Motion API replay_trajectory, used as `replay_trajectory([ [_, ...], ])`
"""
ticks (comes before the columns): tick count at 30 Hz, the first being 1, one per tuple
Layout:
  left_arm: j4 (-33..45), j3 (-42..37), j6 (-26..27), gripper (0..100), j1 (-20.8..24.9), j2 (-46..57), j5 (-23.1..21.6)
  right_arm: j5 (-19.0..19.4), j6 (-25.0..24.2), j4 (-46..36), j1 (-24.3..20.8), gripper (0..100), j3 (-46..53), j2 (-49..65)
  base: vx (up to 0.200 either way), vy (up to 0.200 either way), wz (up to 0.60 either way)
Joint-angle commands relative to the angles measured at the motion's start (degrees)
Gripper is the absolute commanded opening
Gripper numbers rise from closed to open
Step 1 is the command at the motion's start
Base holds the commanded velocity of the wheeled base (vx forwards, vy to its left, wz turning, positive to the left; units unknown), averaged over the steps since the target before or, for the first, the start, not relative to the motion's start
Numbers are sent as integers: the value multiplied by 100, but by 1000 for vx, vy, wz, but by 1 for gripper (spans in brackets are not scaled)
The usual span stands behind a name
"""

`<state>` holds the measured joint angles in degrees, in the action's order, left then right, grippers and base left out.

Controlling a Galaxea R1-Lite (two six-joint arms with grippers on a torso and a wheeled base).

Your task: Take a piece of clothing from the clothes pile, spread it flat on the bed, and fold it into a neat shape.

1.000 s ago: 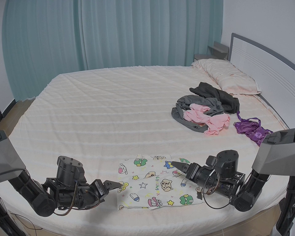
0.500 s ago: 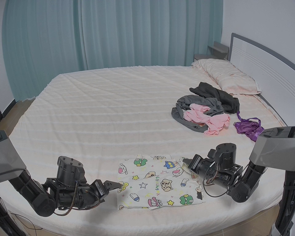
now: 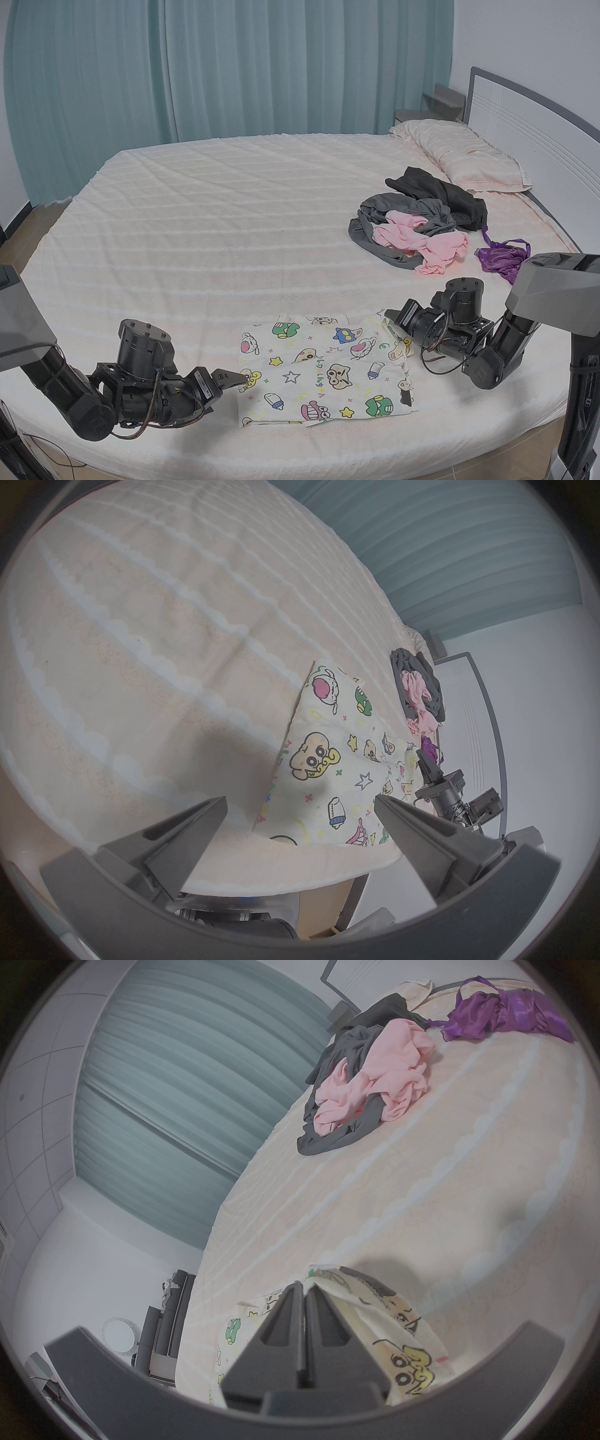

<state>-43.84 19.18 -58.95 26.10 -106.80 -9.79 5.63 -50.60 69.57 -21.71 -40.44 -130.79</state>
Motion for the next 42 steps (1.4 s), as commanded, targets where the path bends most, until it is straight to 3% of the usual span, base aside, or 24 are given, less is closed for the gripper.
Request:
replay_trajectory([
  [1,-2,7,-2,100,0,-69,3,-1,-2,21,123,0,-87,-192,0,0,0],
  [10,-151,-37,-2,100,0,-86,3,-1,-2,21,343,0,-175,-359,0,0,0],
  [11,-151,-37,-2,100,0,-86,3,-1,-2,21,343,100,-175,-359,0,0,0],
  [19,-160,-37,-11,100,-8,-157,3,-1,-11,39,448,100,-149,-430,0,0,0],
  [27,-160,-37,-11,100,-8,-157,3,8,42,30,598,100,616,449,0,0,0],
  [29,-160,-46,-20,100,-8,-157,-5,34,156,4,492,100,1038,783,0,0,0],
  [36,-178,-46,-64,100,-8,-104,3,412,1316,100,-149,100,2901,1627,0,0,0],
  [42,-178,-54,-64,100,-8,-122,3,509,1615,100,-589,100,3472,1724,0,0,0],
])
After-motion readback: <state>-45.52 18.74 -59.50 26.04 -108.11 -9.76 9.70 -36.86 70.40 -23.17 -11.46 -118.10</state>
